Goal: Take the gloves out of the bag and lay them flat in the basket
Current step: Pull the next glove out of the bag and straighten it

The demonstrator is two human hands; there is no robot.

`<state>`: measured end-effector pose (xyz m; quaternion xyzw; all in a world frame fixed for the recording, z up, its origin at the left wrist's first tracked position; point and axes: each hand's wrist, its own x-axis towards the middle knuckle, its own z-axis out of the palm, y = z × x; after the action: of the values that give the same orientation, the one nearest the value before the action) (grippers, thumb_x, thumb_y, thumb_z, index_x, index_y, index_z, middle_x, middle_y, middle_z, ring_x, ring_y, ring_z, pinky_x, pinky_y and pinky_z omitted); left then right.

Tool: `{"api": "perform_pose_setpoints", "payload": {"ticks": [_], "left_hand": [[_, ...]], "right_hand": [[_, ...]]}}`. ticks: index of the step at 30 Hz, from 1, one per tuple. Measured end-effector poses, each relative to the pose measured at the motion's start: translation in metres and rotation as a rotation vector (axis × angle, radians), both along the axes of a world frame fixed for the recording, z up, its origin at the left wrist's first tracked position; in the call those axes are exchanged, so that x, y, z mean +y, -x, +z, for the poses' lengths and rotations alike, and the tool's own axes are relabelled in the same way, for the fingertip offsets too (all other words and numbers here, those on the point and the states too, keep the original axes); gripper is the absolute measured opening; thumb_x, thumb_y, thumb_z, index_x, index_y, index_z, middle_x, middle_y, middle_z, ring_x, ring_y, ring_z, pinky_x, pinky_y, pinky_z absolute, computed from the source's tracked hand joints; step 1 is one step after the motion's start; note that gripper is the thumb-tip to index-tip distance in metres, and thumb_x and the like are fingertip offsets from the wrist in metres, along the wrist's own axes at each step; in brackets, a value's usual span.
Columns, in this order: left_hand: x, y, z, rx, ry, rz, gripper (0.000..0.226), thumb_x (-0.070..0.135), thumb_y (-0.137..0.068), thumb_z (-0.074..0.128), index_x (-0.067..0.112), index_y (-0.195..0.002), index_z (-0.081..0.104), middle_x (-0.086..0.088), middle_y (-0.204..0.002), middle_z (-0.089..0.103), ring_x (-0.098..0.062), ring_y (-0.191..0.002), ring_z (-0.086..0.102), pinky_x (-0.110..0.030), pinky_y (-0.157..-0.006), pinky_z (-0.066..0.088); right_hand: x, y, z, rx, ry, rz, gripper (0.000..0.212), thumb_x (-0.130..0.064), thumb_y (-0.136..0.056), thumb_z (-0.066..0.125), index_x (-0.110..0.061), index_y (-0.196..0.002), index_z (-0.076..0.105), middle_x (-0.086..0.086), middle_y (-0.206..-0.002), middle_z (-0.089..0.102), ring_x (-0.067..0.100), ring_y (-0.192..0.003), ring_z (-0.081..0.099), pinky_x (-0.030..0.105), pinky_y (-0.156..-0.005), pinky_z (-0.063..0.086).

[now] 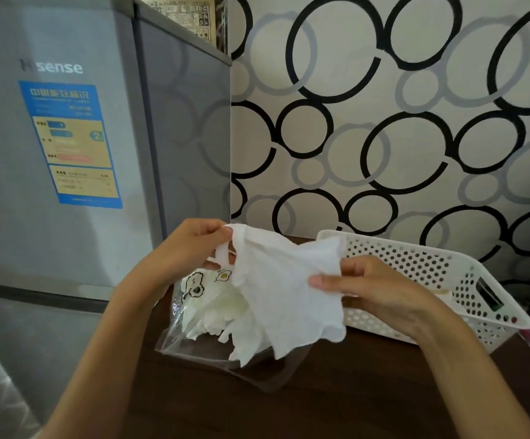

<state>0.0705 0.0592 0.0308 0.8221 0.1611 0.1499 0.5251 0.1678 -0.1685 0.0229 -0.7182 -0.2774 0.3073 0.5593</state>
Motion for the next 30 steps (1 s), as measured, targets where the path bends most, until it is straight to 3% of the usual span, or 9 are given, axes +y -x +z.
{"api": "perform_pose_setpoints", "payload": {"ticks": [5,8,10,12,15,19,22,25,30], "left_hand": [[-0.016,-0.006,-0.005,0.005,-0.121,-0.132,0.022,0.023,-0.098,0.049,0.022,-0.089,0.07,0.014,-0.073,0.07,-0.004,-0.073,0.064,-0.016,-0.068,0.049],[-0.027,-0.008,-0.006,0.007,-0.263,-0.128,0.029,0.007,-0.095,0.05,0.031,-0.106,0.062,0.017,-0.107,0.063,-0.006,-0.096,0.062,-0.023,-0.071,0.047],[-0.033,-0.01,-0.004,-0.063,-0.31,-0.069,0.05,-0.004,-0.091,0.043,0.033,-0.125,0.051,0.012,-0.134,0.05,-0.02,-0.115,0.055,-0.031,-0.078,0.049],[-0.042,-0.01,0.0,-0.242,-0.205,-0.105,0.052,0.008,-0.096,0.045,0.038,-0.137,0.039,0.015,-0.146,0.037,-0.01,-0.126,0.046,-0.024,-0.089,0.04],[-0.059,-0.013,-0.001,-0.232,-0.052,-0.424,0.061,0.053,-0.09,0.054,0.049,-0.143,0.025,0.03,-0.145,0.033,0.012,-0.129,0.035,-0.016,-0.099,0.035],[-0.069,-0.017,-0.014,-0.127,-0.242,-0.562,0.054,0.033,-0.08,0.073,0.027,-0.131,0.054,0.012,-0.117,0.066,0.001,-0.106,0.061,-0.023,-0.096,0.05],[-0.067,-0.021,-0.014,-0.121,-0.211,-0.536,0.026,0.029,-0.081,0.072,0.018,-0.104,0.073,0.004,-0.097,0.073,-0.012,-0.09,0.069,-0.031,-0.084,0.056],[-0.077,-0.041,-0.012,-0.183,-0.227,-0.448,0.028,0.04,-0.089,0.06,0.016,-0.099,0.072,-0.01,-0.091,0.069,-0.028,-0.084,0.064,-0.048,-0.077,0.052],[-0.105,-0.1,-0.025,0.205,-0.67,-0.441,0.049,0.044,-0.101,0.033,0.017,-0.142,0.04,-0.007,-0.145,0.045,-0.024,-0.128,0.045,-0.039,-0.105,0.037]], "right_hand": [[-0.002,-0.01,-0.003,0.112,-0.295,-0.292,0.019,-0.02,-0.09,0.058,-0.024,-0.106,0.068,-0.002,-0.102,0.071,0.016,-0.097,0.064,0.033,-0.084,0.049],[-0.002,-0.009,0.0,-0.171,-0.188,-0.42,0.019,-0.027,-0.097,0.049,-0.036,-0.098,0.065,-0.01,-0.101,0.069,0.008,-0.1,0.062,0.028,-0.083,0.05],[-0.008,-0.005,0.007,-0.363,-0.096,-0.349,0.019,-0.029,-0.098,0.047,-0.037,-0.103,0.064,-0.013,-0.106,0.066,0.0,-0.097,0.06,0.019,-0.073,0.046],[-0.014,-0.001,0.014,-0.483,0.007,-0.18,0.019,-0.029,-0.095,0.05,-0.033,-0.103,0.067,-0.011,-0.102,0.069,0.002,-0.092,0.064,0.021,-0.075,0.051],[-0.017,0.009,0.022,-0.495,0.083,0.041,0.018,-0.026,-0.089,0.06,-0.028,-0.105,0.069,-0.011,-0.098,0.072,0.003,-0.091,0.067,0.025,-0.083,0.054],[-0.031,0.008,0.03,-0.498,0.238,0.124,0.028,-0.023,-0.079,0.074,-0.031,-0.105,0.067,-0.013,-0.098,0.072,-0.003,-0.09,0.066,0.019,-0.082,0.053],[-0.047,-0.003,0.032,-0.474,0.212,-0.069,0.012,-0.023,-0.079,0.073,-0.031,-0.089,0.073,-0.015,-0.086,0.073,-0.002,-0.079,0.066,0.013,-0.068,0.05],[-0.054,-0.023,0.021,-0.416,0.073,-0.311,0.011,-0.025,-0.084,0.068,-0.029,-0.091,0.075,-0.011,-0.087,0.073,0.005,-0.083,0.066,0.015,-0.07,0.048],[-0.063,-0.06,-0.017,-0.396,0.242,-0.519,0.016,-0.024,-0.096,0.053,-0.019,-0.103,0.066,-0.001,-0.105,0.063,0.01,-0.086,0.055,0.028,-0.078,0.042]]}}
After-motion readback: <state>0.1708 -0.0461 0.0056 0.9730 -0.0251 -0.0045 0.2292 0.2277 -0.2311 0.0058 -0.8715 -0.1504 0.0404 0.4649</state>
